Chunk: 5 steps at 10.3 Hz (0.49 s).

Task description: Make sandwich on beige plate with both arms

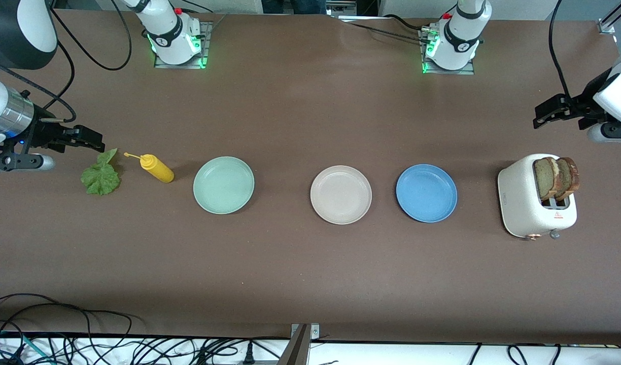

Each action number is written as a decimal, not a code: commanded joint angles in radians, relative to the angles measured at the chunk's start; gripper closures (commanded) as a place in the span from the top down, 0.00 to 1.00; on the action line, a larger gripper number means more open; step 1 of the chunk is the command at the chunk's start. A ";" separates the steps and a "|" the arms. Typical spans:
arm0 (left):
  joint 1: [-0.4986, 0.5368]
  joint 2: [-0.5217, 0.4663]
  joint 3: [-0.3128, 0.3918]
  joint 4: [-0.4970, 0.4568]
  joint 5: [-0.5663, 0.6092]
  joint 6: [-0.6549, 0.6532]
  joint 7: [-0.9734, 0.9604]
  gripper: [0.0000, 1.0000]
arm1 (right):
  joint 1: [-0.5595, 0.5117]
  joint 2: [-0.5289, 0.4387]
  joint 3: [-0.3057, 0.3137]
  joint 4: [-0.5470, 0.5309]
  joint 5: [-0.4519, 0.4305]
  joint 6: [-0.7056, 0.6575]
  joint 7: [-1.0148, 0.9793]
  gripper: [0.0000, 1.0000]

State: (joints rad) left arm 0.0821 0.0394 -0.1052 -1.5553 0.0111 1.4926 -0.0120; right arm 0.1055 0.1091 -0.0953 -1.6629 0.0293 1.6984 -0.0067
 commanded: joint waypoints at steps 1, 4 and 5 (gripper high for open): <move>-0.002 -0.001 -0.001 0.000 -0.010 0.000 0.010 1.00 | -0.006 -0.002 0.005 0.009 -0.005 -0.016 -0.004 1.00; -0.002 -0.006 -0.004 0.001 -0.010 -0.005 0.010 1.00 | -0.006 -0.002 0.006 0.009 -0.005 -0.016 -0.004 1.00; -0.002 -0.006 -0.005 0.000 -0.010 -0.005 0.012 1.00 | -0.006 0.000 0.005 0.009 -0.005 -0.016 -0.004 1.00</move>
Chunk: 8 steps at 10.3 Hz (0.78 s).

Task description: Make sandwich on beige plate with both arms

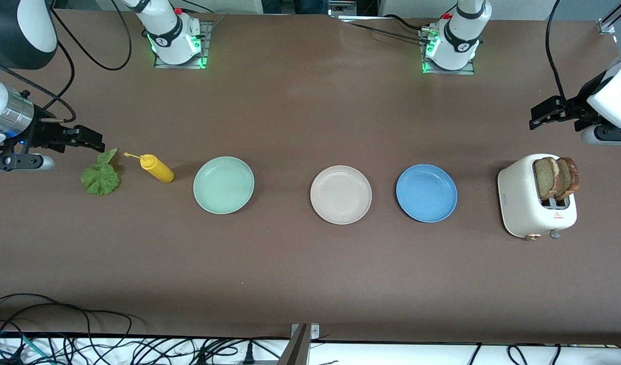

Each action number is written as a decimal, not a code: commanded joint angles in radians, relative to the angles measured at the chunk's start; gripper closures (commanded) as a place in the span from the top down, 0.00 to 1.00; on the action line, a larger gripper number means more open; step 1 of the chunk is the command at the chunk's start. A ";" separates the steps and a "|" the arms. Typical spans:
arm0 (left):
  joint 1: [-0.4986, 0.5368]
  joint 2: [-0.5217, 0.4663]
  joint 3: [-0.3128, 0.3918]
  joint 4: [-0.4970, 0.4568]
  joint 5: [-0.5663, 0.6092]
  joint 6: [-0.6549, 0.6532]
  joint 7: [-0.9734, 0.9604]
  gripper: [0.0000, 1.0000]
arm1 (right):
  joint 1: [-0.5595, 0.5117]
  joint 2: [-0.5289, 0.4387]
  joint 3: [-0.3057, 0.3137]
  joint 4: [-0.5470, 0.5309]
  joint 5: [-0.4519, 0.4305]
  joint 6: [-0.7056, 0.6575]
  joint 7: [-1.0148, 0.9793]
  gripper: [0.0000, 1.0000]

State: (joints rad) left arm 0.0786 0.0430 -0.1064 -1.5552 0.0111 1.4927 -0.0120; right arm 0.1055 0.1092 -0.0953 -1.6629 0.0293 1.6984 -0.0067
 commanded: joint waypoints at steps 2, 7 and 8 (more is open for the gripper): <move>0.000 -0.003 -0.004 0.007 -0.008 0.000 0.012 1.00 | -0.006 -0.002 0.005 0.009 -0.005 -0.016 -0.006 1.00; 0.001 -0.009 -0.004 0.011 -0.008 -0.006 0.012 1.00 | -0.006 0.000 0.006 0.009 -0.005 -0.016 -0.006 1.00; 0.003 -0.011 -0.004 0.011 -0.008 -0.015 0.012 1.00 | -0.006 0.000 0.006 0.009 -0.005 -0.016 -0.004 1.00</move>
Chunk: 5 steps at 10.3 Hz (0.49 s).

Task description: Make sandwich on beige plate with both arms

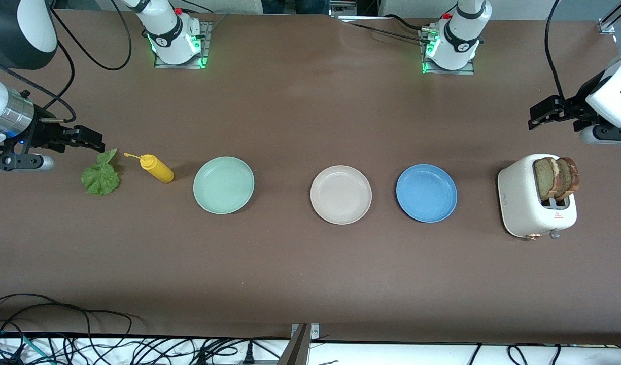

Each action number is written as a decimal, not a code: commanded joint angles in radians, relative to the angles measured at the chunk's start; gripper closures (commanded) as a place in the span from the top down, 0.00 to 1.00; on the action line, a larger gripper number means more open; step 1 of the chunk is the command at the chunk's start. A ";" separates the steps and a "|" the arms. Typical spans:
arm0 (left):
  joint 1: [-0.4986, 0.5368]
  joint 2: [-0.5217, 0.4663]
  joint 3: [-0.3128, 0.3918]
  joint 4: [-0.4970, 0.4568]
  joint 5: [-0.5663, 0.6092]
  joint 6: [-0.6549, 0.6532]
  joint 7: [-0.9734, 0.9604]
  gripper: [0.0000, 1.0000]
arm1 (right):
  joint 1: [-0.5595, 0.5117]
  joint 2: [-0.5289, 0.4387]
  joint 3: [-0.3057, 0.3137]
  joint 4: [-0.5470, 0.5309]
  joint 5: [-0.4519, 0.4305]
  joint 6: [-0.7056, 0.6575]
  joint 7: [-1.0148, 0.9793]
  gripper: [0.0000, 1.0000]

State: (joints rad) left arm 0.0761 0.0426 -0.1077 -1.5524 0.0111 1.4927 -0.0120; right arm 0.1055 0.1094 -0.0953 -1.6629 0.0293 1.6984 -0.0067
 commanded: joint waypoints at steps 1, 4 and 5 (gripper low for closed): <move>0.007 -0.009 -0.003 0.005 -0.008 -0.022 0.012 1.00 | -0.006 0.000 0.006 0.009 -0.005 -0.016 -0.004 1.00; 0.016 -0.009 -0.003 0.006 -0.008 -0.022 0.012 1.00 | -0.006 0.000 0.005 0.009 -0.005 -0.016 -0.006 1.00; 0.014 -0.009 -0.003 0.008 -0.008 -0.022 0.012 1.00 | -0.006 0.000 0.006 0.009 -0.005 -0.016 -0.004 1.00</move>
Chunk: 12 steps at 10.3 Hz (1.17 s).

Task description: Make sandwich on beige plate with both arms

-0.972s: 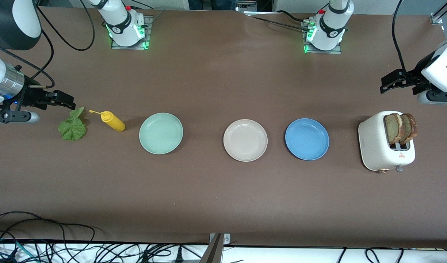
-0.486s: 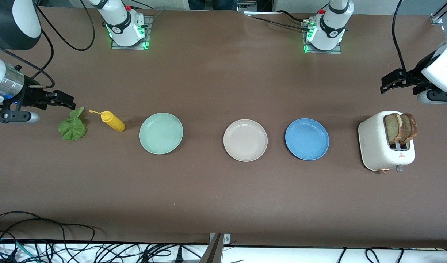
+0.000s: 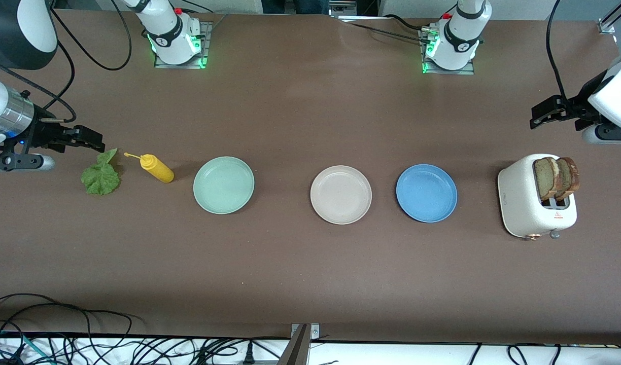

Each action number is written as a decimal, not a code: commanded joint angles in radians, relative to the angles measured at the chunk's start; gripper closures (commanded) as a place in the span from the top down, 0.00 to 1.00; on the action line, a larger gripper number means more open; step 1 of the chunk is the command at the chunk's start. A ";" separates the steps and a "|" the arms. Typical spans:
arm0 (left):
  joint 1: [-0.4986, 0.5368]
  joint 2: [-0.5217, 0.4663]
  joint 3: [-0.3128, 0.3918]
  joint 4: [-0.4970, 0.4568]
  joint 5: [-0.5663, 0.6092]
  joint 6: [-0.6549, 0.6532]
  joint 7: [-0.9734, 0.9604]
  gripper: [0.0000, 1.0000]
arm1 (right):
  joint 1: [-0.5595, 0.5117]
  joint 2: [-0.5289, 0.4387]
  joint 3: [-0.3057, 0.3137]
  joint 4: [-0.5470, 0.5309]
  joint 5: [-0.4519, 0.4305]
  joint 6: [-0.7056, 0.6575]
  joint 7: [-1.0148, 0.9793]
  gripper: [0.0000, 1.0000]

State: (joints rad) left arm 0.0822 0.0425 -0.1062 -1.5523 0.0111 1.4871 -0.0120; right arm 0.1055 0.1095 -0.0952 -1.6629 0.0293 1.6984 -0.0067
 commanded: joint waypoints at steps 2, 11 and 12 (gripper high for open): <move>-0.001 -0.009 -0.004 0.008 -0.010 -0.015 0.012 1.00 | -0.006 -0.002 0.005 0.009 -0.003 -0.016 -0.004 1.00; -0.002 0.000 -0.004 -0.003 -0.010 -0.024 0.012 1.00 | -0.006 -0.001 0.006 0.009 -0.005 -0.016 -0.004 1.00; -0.004 0.000 -0.004 -0.002 -0.010 -0.024 0.012 1.00 | -0.006 -0.001 0.006 0.009 -0.003 -0.016 -0.004 1.00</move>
State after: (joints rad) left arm 0.0757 0.0465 -0.1086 -1.5541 0.0111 1.4734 -0.0119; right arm 0.1055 0.1096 -0.0952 -1.6629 0.0294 1.6983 -0.0067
